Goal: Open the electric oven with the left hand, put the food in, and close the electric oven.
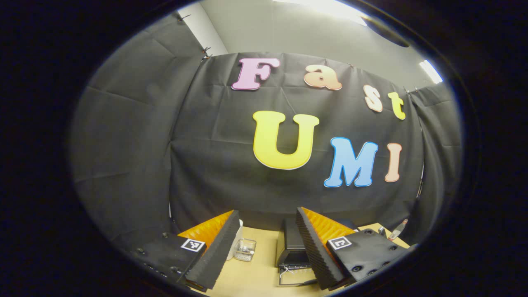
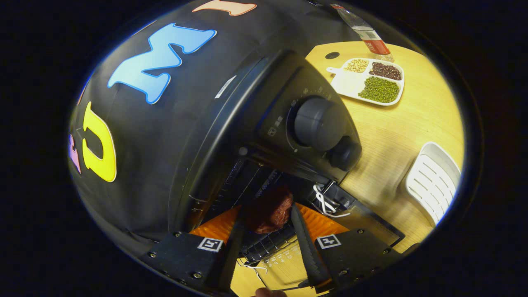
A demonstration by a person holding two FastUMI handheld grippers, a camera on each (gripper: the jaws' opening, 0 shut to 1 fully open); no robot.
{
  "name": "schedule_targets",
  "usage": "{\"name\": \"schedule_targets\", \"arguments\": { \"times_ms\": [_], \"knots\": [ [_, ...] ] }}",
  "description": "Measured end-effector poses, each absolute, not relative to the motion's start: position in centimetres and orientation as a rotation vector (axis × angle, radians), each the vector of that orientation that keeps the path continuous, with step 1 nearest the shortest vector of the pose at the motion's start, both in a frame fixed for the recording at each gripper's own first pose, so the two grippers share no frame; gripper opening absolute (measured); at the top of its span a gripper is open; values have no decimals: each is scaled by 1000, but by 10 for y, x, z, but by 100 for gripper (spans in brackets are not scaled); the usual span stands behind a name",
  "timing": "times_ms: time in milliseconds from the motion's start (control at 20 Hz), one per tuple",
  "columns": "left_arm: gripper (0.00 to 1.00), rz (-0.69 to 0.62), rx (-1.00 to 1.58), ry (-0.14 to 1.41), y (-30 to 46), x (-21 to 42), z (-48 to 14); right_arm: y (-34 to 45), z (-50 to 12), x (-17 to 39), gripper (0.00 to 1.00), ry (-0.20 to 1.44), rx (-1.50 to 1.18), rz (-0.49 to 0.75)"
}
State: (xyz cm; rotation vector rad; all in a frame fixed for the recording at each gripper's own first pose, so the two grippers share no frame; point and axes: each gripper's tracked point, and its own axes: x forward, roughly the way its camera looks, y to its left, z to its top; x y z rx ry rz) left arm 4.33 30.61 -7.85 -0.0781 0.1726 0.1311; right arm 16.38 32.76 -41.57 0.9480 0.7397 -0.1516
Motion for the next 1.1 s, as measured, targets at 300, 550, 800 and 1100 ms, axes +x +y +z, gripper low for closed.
{"name": "schedule_targets", "arguments": {
  "times_ms": [300, 550, 800, 1100],
  "knots": [
    [96, 87, -80, 171, 286, 53, -82, 286, -364, 144, 68, 654, 668, -118],
    [93, 9, -97, 173, 247, 62, -88, 247, -295, 118, 68, 511, 382, -54],
    [96, -50, -55, 146, 198, 69, -80, 195, -183, 91, 68, 254, 140, -31],
    [89, -91, -19, 110, 131, 62, -68, 153, -87, 53, 79, 134, 106, -11]
  ]
}}
